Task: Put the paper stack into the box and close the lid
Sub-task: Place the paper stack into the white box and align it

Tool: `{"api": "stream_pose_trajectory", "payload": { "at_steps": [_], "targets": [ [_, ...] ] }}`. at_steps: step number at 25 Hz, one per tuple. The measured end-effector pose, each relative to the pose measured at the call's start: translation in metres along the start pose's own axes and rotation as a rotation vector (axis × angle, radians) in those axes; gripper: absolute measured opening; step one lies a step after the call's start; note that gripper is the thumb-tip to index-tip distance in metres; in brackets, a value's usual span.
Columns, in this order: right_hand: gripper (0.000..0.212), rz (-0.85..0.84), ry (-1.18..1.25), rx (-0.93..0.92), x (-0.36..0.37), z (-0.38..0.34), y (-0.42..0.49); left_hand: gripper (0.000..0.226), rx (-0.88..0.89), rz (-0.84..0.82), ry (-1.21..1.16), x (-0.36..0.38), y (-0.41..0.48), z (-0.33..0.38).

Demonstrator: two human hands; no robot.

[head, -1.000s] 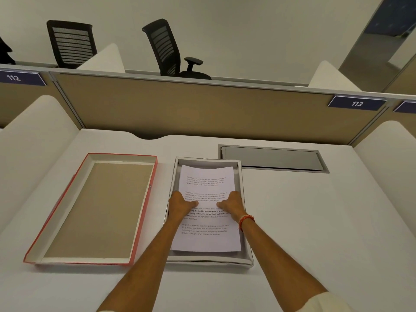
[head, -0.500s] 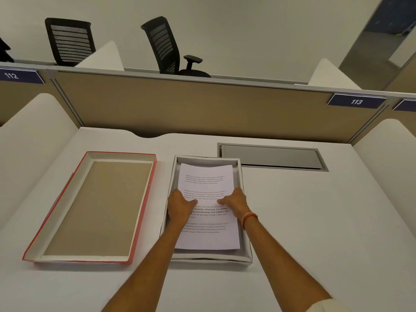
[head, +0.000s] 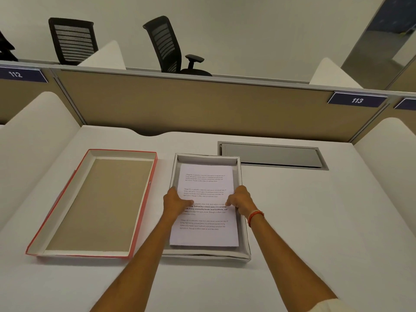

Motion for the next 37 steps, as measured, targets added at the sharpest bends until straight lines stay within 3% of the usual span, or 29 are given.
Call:
{"api": "stream_pose_trajectory", "payload": {
  "at_steps": [20, 24, 28, 31, 34, 37],
  "targets": [
    [0.029, -0.019, 0.030, 0.000, 0.001, 0.002, -0.002, 0.046, -0.115, -0.021, -0.107, -0.002, 0.001, 0.002],
    [0.031, -0.027, 0.007, -0.010, -0.003, 0.002, -0.002, 0.039, -0.090, -0.042, -0.010, -0.008, -0.003, 0.008],
    [0.033, -0.018, -0.049, -0.095, -0.010, -0.003, -0.001, 0.031, 0.045, 0.002, 0.141, -0.020, -0.024, 0.028],
    [0.029, 0.042, -0.124, -0.190, -0.021, -0.020, 0.007, 0.057, -0.142, -0.115, -0.301, -0.024, -0.054, 0.040],
    [0.037, 0.086, -0.149, -0.326, -0.031, -0.047, 0.016, 0.046, -0.592, -0.401, -0.834, -0.022, -0.095, 0.041],
    [0.045, 0.098, -0.271, -0.455, -0.032, -0.070, 0.024, 0.049, -0.801, -0.451, -1.101, -0.012, -0.118, 0.030]
  ]
}}
Point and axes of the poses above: each hand's wrist, its own y-axis towards the middle knuckle, its own x-axis out of the palm, z = x × y, the point moved 1 cm from there along y, towards the middle knuckle, and after that the axes turned 8 degrees about -y, right-handed, at the moved point
